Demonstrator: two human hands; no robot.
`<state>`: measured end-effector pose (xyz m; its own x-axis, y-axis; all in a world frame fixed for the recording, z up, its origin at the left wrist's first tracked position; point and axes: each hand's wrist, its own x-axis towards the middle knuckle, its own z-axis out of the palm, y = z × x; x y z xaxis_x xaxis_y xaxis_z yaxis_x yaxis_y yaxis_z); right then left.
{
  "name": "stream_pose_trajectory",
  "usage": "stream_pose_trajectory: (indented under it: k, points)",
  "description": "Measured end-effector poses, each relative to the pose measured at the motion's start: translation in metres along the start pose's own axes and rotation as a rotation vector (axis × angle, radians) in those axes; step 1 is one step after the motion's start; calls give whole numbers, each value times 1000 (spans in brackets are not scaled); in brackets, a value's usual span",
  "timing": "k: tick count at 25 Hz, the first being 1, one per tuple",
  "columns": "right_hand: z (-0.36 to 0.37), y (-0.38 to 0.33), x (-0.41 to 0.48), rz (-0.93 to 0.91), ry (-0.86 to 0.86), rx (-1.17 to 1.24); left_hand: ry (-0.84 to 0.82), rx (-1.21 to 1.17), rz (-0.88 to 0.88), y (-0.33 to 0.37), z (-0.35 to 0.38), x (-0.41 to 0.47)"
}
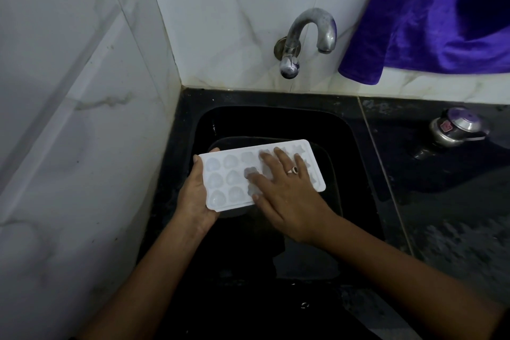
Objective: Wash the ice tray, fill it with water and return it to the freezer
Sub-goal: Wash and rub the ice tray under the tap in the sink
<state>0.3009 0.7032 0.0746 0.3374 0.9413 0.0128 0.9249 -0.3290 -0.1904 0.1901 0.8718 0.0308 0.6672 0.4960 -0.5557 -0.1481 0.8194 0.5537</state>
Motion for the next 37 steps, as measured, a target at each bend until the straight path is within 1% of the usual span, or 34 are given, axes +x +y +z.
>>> stream_pose_trajectory:
  k: [3,7,9,11,13,15,19,21,23,27,30,34,37]
  points:
    - [-5,1,7,62,15,52,0,28,-34,-7,-4,4]
    - [2,-5,-3,-12,-7,22,18,22,13,-1,0,-1]
    - [-4,3,-2,6,17,57,24,31,28,1,-1,-4]
    - [-9,-1,4,46,20,95,16,35,7,-4,0,-4]
    - [-6,-11,1,11,15,70,23,30,16,-4,3,-6]
    - [-5,-6,-7,-31,13,49,27,21,29,-1,3,-10]
    - [-16,-3,-3,27,25,74,0,38,28,-4,5,-15]
    - [-14,-10,-8,-18,2,44,9,34,37,-3,7,-17]
    - [-16,-3,-14,-56,-5,29,25,18,45,-2,5,-18]
    - [-26,3,-8,-15,-4,37,-9,-3,22,-13,9,-20]
    - [-19,6,-19,-87,-30,3,11,-8,47,-14,16,-27]
    - [-23,20,-14,-32,-28,55,45,-9,29,-27,16,-26]
    - [-11,20,-24,-80,-65,18,70,-18,55,-31,23,-28]
